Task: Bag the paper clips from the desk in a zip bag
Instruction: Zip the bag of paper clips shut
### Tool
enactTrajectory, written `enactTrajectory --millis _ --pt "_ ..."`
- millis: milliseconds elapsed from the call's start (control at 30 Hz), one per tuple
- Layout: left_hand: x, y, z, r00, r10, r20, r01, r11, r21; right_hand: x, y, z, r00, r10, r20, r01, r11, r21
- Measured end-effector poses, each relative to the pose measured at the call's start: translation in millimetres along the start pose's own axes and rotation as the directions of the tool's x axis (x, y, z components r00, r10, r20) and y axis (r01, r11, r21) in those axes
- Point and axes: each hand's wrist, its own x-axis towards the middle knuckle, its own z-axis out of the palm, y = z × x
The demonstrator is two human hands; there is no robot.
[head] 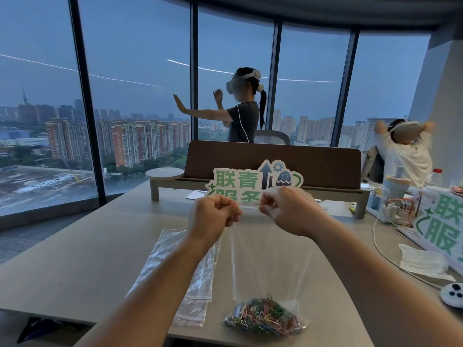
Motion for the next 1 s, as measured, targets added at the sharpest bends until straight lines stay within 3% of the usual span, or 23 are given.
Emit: enactTrajectory --millis 467,1000 --pt "6 -6 4 0.999 -0.037 -0.037 0.036 0.999 -0.016 -25 54 -15 0.987 0.156 -0.029 -0.157 0.987 -0.03" --pt "9 -2 8 0.997 -0.012 -0.074 0.013 1.0 0.012 -44 87 -25 0.98 0.193 -0.05 -0.193 0.981 -0.002"
